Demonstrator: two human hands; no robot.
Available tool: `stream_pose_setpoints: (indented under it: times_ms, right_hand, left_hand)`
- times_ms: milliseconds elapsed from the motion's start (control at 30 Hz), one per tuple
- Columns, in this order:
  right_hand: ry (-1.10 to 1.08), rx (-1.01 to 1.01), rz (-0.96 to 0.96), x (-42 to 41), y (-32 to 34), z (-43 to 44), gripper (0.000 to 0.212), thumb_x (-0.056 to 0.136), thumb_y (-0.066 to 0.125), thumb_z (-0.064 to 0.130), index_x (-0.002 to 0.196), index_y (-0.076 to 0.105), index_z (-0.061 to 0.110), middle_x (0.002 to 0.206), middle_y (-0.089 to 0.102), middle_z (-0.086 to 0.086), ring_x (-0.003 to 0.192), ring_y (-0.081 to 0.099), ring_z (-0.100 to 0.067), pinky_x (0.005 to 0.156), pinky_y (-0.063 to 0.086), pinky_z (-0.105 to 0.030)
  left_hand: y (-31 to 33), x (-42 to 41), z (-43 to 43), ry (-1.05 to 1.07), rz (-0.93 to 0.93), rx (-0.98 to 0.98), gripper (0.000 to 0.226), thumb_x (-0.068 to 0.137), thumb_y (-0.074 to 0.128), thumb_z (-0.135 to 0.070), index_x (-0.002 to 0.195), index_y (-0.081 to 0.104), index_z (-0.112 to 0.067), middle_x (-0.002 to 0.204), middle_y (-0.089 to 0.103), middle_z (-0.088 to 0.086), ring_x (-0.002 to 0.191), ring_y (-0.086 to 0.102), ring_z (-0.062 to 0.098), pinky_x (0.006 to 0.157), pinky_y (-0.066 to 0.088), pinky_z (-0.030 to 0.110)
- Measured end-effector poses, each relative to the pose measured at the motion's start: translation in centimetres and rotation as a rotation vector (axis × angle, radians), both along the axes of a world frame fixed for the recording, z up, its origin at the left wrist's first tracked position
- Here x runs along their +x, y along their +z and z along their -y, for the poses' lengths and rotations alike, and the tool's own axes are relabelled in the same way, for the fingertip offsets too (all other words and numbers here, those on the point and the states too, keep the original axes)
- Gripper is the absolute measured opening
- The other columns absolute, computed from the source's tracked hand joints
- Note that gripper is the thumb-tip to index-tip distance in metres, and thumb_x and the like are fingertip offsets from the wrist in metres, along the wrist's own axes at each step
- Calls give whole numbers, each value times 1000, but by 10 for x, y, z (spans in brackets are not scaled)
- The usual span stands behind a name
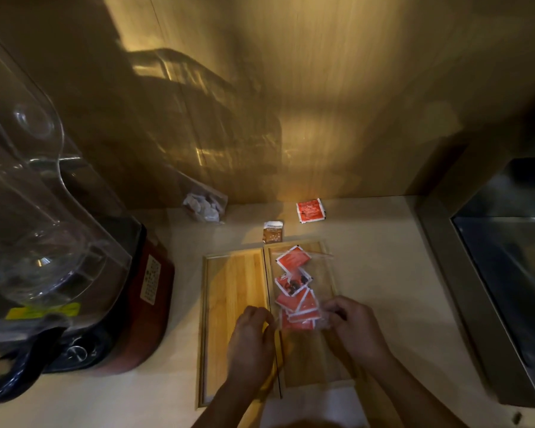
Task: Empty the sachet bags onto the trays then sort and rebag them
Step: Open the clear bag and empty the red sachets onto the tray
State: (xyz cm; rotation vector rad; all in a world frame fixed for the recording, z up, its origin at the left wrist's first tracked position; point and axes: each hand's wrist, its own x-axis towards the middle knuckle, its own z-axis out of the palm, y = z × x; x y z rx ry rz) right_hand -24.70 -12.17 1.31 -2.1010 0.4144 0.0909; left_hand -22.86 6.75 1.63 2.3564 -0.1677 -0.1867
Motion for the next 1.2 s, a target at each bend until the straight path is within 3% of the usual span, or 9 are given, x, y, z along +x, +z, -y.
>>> stream_pose_setpoints:
  times_ms: [100,300,433,533,600,733,867,1067,1200]
  right_hand:
    - [13,41,34,7,10,4,37,80,64,3,59,57,33,57,62,9,55,56,2,54,40,-14]
    - [37,135,98,13,24,12,27,82,63,7,65,58,28,67,64,4,63,58,-2,58,43,-20]
    - [32,195,167,13,34,12,24,83,62,11,66,54,26,89,62,8,83,57,-5,70,42,-16]
    - [63,190,182,13,38,13,14,75,63,33,63,56,31,109,58,17,103,54,6,86,41,-15]
    - [97,257,145,10,40,13,15,80,63,30,67,56,28,103,61,21,91,57,18,75,44,-5]
    - [106,323,118,7,38,12,18,76,55,43,72,53,26,69,67,15,67,61,2,63,45,-23]
    - [74,326,119,5,36,11,13,77,51,40,70,52,30,69,63,3,67,56,-10,63,39,-32]
    - [51,346,165,7,42,13,17,74,54,46,69,53,30,60,60,9,60,52,-5,62,37,-33]
    - [51,318,194,12,50,13,14,76,53,45,70,54,32,70,67,-10,67,60,-32,67,46,-44]
  left_hand:
    - [10,8,1,-37,50,-86,6,90,54,-20,85,56,-21,91,57,-9,89,55,8,73,44,19]
    - [33,11,4,-35,-41,-259,13,93,44,-33,89,53,-25,95,68,-14,91,61,-7,71,51,15]
    - [43,11,8,-37,-90,-382,16,96,42,-24,91,51,-12,88,66,-9,84,61,-9,64,49,8]
    - [51,10,11,-21,-99,-426,16,96,42,-19,85,49,-11,78,60,-5,73,60,-4,59,46,10]
    - [55,10,11,-16,-104,-452,16,97,41,-15,82,47,-13,74,55,-7,68,57,-7,57,44,9]
    - [57,9,10,-11,-102,-460,17,97,41,-14,81,48,-14,70,51,-7,62,54,-7,55,42,9]
    - [55,9,9,-1,-107,-459,16,97,40,-14,83,49,-15,73,55,-6,65,56,-6,57,44,10]
    - [55,12,8,-4,-112,-448,16,96,41,-18,84,50,-15,77,60,4,71,59,5,65,50,22]
    - [62,15,10,18,-121,-461,15,96,41,-21,87,50,-14,85,64,17,82,64,31,74,53,51]
